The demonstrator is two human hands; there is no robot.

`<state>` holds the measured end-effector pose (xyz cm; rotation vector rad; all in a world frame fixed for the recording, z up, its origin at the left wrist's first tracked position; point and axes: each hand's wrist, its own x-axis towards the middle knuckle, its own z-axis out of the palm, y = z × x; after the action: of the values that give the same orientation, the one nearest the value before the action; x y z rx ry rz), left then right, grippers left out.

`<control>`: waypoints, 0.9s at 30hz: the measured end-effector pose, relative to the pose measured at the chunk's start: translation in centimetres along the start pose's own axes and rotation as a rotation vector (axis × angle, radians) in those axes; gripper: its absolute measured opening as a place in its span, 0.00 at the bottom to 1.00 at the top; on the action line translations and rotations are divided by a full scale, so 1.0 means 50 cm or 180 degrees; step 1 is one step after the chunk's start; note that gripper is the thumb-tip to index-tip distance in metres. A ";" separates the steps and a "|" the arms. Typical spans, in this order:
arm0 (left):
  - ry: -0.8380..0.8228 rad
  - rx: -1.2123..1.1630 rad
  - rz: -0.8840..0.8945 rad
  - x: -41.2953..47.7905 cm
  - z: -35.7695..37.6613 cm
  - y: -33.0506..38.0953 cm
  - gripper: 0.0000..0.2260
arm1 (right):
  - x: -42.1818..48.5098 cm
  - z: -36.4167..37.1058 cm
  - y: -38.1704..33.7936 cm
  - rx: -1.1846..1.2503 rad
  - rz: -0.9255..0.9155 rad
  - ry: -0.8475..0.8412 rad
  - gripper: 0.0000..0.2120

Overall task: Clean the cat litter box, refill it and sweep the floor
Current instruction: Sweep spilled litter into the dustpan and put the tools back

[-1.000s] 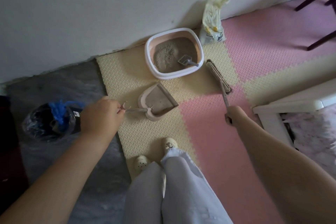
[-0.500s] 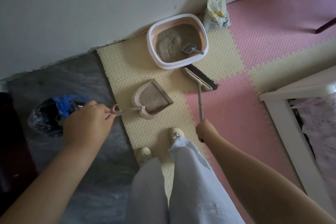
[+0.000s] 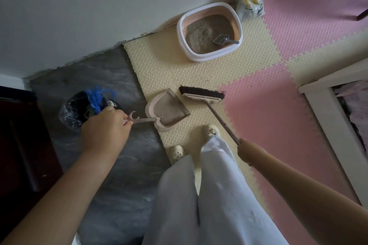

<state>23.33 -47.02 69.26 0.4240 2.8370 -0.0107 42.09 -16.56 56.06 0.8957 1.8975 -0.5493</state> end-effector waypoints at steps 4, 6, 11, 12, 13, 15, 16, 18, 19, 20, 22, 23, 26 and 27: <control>-0.0041 -0.0024 -0.0089 -0.040 0.008 -0.035 0.08 | -0.020 0.007 0.047 0.0052 0.0018 0.0014 0.14; -0.0037 -0.0019 -0.0120 -0.052 0.010 -0.047 0.08 | -0.035 -0.010 0.067 0.0188 -0.0033 0.0111 0.13; 0.0028 -0.0063 -0.0125 -0.058 0.012 -0.052 0.07 | -0.038 -0.063 0.076 0.0576 0.0105 0.0363 0.11; 0.0031 -0.0059 -0.0115 -0.057 0.012 -0.052 0.06 | -0.021 -0.069 0.070 0.0560 0.0091 0.0413 0.11; 0.0030 -0.0046 -0.0111 -0.057 0.011 -0.054 0.06 | -0.008 -0.076 0.055 0.0518 0.0096 0.0431 0.11; 0.0026 -0.0004 -0.0147 -0.058 0.009 -0.058 0.06 | 0.022 -0.085 0.021 0.0416 0.0126 0.0451 0.11; 0.0034 0.0009 -0.0168 -0.060 0.007 -0.058 0.06 | 0.040 -0.084 0.006 0.0382 0.0119 0.0473 0.11; 0.0068 0.0019 -0.0216 -0.063 0.006 -0.056 0.06 | 0.058 -0.074 -0.026 0.0289 0.0109 0.0439 0.12; 0.0075 0.0024 -0.0243 -0.065 0.006 -0.055 0.06 | 0.057 -0.064 -0.040 0.0236 0.0130 0.0359 0.13; 0.0070 0.0028 -0.0264 -0.066 0.006 -0.055 0.06 | 0.059 -0.047 -0.046 0.0180 0.0096 0.0255 0.13; 0.0042 0.0010 -0.0300 -0.070 0.009 -0.060 0.07 | 0.045 -0.011 -0.042 0.0109 0.0017 -0.0012 0.14; 0.0017 0.0000 -0.0319 -0.072 0.010 -0.064 0.07 | 0.034 0.001 -0.035 0.0052 -0.0006 -0.0084 0.15; -0.0030 -0.0062 -0.0432 -0.081 0.009 -0.070 0.06 | 0.014 0.005 -0.006 0.0034 -0.0070 -0.0030 0.14; -0.0014 -0.0102 -0.0475 -0.084 0.008 -0.071 0.06 | 0.006 -0.007 -0.003 0.0111 -0.0083 -0.0017 0.14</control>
<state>26.28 -51.66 69.90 0.2046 2.8536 0.0044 41.70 -16.30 55.95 0.8924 1.9023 -0.6016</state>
